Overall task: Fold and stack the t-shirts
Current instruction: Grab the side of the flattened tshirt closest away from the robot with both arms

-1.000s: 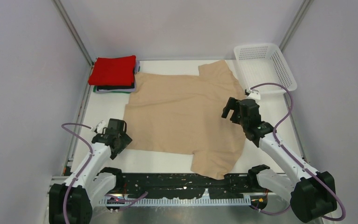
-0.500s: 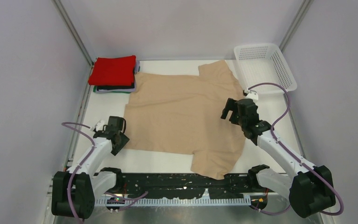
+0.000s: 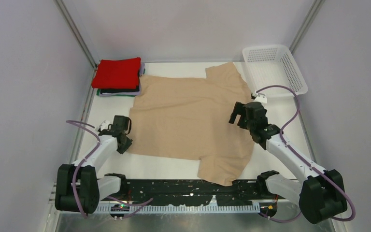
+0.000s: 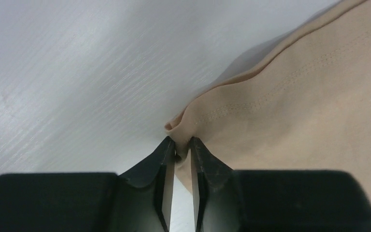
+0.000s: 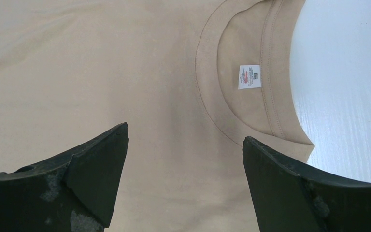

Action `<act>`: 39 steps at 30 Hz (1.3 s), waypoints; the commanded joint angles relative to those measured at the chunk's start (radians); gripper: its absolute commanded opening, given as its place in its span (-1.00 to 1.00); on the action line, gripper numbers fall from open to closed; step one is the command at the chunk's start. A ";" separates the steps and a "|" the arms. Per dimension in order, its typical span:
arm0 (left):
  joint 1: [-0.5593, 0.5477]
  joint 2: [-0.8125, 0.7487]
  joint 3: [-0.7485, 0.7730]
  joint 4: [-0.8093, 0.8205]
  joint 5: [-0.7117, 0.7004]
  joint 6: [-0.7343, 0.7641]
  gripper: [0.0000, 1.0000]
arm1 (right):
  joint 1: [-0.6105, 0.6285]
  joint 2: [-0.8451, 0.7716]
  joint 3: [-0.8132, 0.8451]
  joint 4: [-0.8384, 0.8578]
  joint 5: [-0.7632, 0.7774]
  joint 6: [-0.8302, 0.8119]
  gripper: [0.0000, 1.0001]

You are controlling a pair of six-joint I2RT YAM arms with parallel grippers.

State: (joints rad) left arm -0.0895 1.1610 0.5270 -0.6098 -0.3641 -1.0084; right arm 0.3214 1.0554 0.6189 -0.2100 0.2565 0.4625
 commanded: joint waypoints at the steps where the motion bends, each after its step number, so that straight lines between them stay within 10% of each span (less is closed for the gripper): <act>1: 0.005 0.045 -0.009 0.067 0.046 0.009 -0.71 | 0.001 0.017 0.050 0.032 -0.005 -0.039 0.91; 3: 0.005 0.052 -0.002 0.068 0.046 0.017 -0.99 | -0.001 0.026 0.056 0.032 -0.027 -0.050 0.91; 14: 0.005 -0.099 -0.022 0.052 0.026 0.064 -1.00 | 0.070 -0.012 0.145 -0.190 -0.051 -0.097 0.91; 28: 0.005 -0.310 -0.084 0.034 0.038 0.067 -1.00 | 0.785 -0.042 0.120 -0.643 -0.383 -0.073 0.77; 39: 0.005 -0.309 -0.077 0.032 0.039 0.067 -1.00 | 1.022 0.074 0.080 -0.635 -0.304 -0.033 0.56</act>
State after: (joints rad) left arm -0.0891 0.8597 0.4450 -0.5819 -0.3183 -0.9565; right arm 1.2797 1.0649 0.6998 -0.8570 -0.0830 0.4038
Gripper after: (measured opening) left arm 0.022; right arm 0.787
